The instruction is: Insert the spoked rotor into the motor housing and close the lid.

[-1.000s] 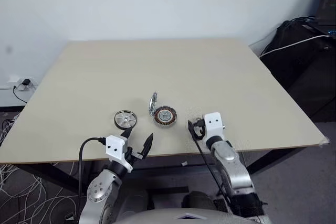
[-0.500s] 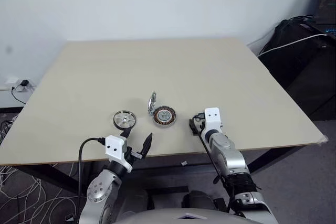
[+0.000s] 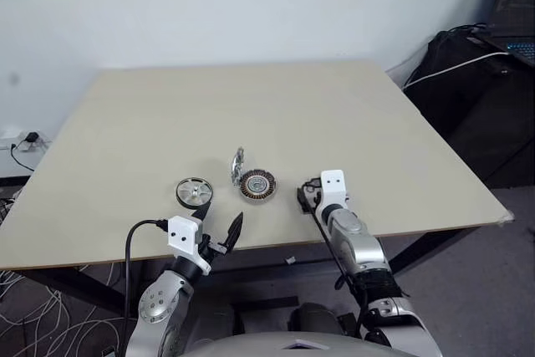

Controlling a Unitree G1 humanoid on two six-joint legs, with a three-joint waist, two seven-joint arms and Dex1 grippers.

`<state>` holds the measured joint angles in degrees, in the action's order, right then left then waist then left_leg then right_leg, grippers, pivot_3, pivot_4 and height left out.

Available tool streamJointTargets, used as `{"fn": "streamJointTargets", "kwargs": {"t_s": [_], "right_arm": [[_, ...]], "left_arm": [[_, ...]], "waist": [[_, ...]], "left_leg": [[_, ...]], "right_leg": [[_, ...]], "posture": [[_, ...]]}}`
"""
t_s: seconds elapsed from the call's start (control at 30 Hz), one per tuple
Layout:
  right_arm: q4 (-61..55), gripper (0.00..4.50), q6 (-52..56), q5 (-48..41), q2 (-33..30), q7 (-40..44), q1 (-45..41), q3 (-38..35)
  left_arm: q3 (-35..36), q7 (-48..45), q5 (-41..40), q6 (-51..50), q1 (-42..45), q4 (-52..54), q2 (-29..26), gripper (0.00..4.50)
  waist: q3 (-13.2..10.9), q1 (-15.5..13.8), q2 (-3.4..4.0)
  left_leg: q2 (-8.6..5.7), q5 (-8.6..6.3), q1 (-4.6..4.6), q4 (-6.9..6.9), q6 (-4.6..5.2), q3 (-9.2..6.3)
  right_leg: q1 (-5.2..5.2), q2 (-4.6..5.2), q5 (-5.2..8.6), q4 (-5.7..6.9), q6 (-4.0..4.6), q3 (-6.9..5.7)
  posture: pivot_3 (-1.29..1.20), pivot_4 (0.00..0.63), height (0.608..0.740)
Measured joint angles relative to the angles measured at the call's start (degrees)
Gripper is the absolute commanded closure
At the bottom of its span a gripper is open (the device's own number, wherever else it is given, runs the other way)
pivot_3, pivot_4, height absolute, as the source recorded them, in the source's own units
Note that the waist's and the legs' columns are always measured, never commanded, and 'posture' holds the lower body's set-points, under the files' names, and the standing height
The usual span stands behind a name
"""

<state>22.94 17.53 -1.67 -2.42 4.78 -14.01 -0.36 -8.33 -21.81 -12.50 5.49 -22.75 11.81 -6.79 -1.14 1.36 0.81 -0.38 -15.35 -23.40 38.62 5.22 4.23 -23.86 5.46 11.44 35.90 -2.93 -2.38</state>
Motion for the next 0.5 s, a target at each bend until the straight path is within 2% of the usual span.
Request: {"fn": "streamJointTargets", "kwargs": {"t_s": [0.3,0.5], "right_arm": [[1.0,3.78,-1.0,0.7,0.8,0.0,-0.5,0.6],[-0.7,3.80,-0.9,0.5,0.8,0.0,0.8,0.5]], "left_arm": [[0.0,-0.2,0.0,0.2,0.1,-0.5,0.1,0.00],[0.0,-0.9,0.0,0.2,0.7,-0.7,0.0,0.00]], "waist": [[0.0,0.0,0.01],[0.0,-0.1,0.02]], "left_leg": [[-0.01,0.00,-0.02,0.00,0.00,0.00],[-0.01,-0.01,-0.06,-0.01,-0.01,-0.03]], "right_leg": [[-0.01,0.03,0.00,0.00,0.01,0.00],[-0.06,0.05,0.00,-0.01,0.01,-0.01]], "posture": [[0.00,0.000,0.740],[0.00,0.000,0.740]]}}
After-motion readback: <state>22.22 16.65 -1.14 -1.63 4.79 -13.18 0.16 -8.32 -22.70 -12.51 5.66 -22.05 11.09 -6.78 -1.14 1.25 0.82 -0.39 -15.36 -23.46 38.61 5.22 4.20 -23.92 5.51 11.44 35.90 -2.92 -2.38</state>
